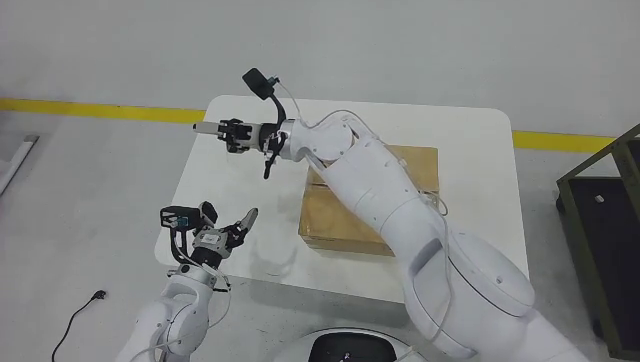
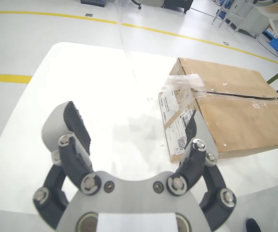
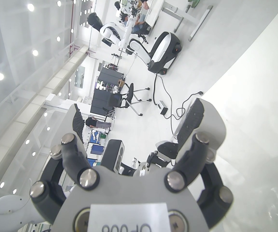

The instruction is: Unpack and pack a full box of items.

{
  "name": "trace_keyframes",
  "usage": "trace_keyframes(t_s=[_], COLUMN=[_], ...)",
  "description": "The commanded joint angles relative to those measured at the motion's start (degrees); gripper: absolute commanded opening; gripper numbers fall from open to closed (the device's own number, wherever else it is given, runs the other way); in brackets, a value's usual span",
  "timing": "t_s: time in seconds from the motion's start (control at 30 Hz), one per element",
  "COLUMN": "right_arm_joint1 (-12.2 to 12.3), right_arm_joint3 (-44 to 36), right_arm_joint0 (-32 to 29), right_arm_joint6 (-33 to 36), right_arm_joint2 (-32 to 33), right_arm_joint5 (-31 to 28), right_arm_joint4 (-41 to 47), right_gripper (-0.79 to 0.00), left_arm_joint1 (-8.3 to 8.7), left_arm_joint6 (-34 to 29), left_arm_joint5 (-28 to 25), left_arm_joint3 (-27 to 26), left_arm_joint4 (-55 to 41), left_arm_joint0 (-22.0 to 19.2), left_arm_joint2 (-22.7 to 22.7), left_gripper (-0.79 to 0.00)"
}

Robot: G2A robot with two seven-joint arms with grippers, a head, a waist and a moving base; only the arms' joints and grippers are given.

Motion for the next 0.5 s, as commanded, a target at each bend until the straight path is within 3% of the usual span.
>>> trace_keyframes(t_s=[0.0,0.47], right_arm_joint1=[0.0,-0.1], right_arm_joint3=[-0.1,-0.3], right_arm_joint0=[-0.1,-0.2], right_arm_joint6=[0.1,0.8], right_arm_joint2=[0.2,2.2], right_arm_joint5=[-0.1,0.2], right_arm_joint4=[-0.2,-2.0], right_gripper=[0.0,0.0], left_arm_joint1=[-0.21,-2.76], left_arm_joint6=[-0.5,-3.2], left_arm_joint5=[1.4,11.2], left_arm_joint3=[0.4,9.0], left_arm_joint4=[-1.7,-10.8], left_arm_joint0=[-0.1,-10.3], left_arm_joint2=[0.7,9.9], left_gripper=[0.0,0.0])
